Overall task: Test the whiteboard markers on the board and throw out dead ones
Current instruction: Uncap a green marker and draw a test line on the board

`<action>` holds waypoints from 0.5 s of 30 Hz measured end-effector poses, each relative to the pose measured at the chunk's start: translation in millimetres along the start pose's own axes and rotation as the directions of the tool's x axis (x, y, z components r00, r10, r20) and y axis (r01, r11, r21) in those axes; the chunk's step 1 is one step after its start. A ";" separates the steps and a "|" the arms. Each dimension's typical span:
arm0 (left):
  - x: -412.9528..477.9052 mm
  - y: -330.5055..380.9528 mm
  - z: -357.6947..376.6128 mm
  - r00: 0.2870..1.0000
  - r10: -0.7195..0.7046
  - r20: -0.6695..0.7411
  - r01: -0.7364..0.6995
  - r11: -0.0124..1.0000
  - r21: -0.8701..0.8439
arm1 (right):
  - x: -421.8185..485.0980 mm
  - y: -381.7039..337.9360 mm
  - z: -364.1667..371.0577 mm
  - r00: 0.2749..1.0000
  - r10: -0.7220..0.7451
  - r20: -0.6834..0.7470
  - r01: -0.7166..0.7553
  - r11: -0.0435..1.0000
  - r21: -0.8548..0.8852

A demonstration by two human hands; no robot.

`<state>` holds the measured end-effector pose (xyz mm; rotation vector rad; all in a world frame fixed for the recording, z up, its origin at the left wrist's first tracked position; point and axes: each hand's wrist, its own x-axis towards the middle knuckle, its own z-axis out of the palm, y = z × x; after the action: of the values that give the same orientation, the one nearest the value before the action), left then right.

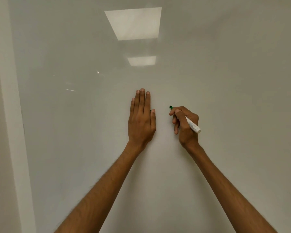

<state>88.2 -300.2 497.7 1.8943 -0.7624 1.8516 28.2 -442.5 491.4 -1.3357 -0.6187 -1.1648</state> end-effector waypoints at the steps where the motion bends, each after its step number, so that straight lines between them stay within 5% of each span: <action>1: -0.2 0.0 -0.4 1.000 -0.005 0.001 0.005 1.000 0.000 | -3.7 1.0 -0.4 1.000 0.005 0.000 -0.005 1.000 0.007; 15: -4.1 2.5 -2.2 0.999 -0.039 -0.005 0.039 0.999 -0.007 | -52.2 15.6 -15.3 0.989 0.145 0.037 -0.148 0.985 0.090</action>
<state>85.0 -300.3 493.6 1.8855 -0.7241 1.8275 19.6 -444.5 435.5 -1.2994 -0.5791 -0.9869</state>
